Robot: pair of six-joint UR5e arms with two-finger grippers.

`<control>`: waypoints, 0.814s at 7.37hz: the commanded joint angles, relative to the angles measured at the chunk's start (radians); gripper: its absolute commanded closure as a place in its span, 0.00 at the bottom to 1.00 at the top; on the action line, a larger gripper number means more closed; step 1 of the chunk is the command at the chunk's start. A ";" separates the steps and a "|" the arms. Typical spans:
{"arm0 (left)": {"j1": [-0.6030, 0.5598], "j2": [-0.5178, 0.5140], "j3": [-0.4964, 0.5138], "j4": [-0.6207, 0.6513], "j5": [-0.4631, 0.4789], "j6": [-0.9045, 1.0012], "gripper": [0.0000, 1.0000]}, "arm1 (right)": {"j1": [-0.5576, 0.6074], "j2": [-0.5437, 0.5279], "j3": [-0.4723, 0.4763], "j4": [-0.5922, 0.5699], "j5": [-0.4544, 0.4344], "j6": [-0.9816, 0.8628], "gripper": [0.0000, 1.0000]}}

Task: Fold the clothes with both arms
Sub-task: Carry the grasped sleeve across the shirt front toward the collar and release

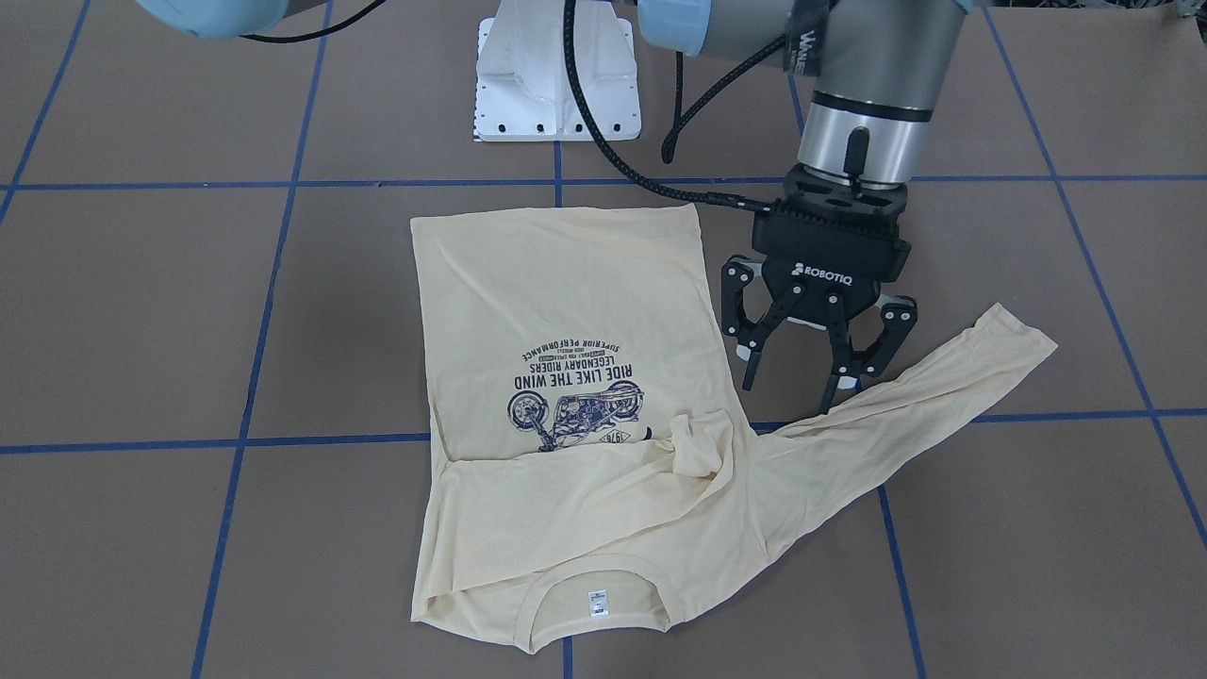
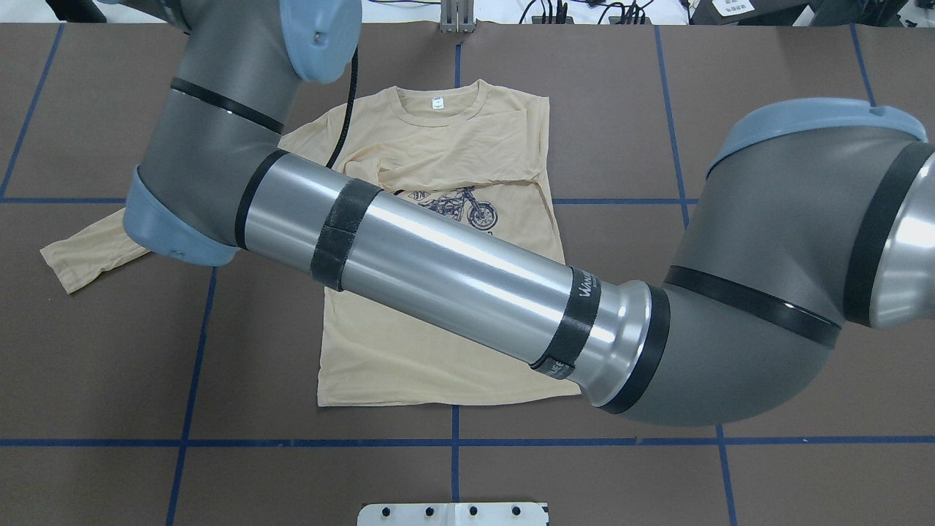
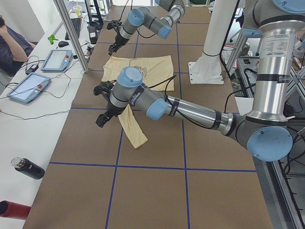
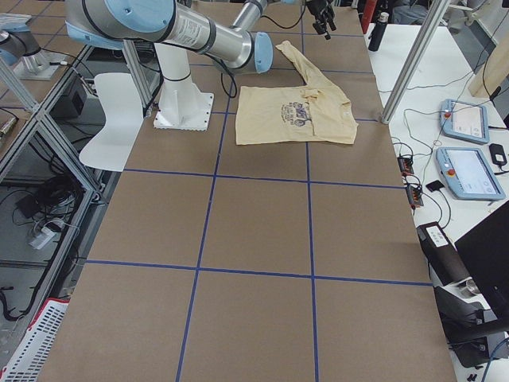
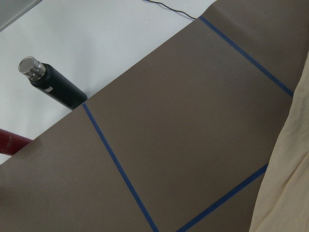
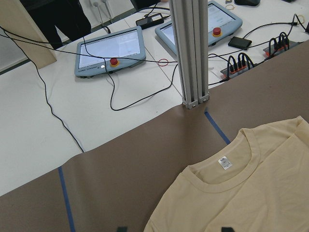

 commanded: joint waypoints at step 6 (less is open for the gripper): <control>0.137 0.043 -0.018 -0.142 -0.082 -0.111 0.00 | 0.222 -0.593 0.760 -0.206 0.405 -0.395 0.01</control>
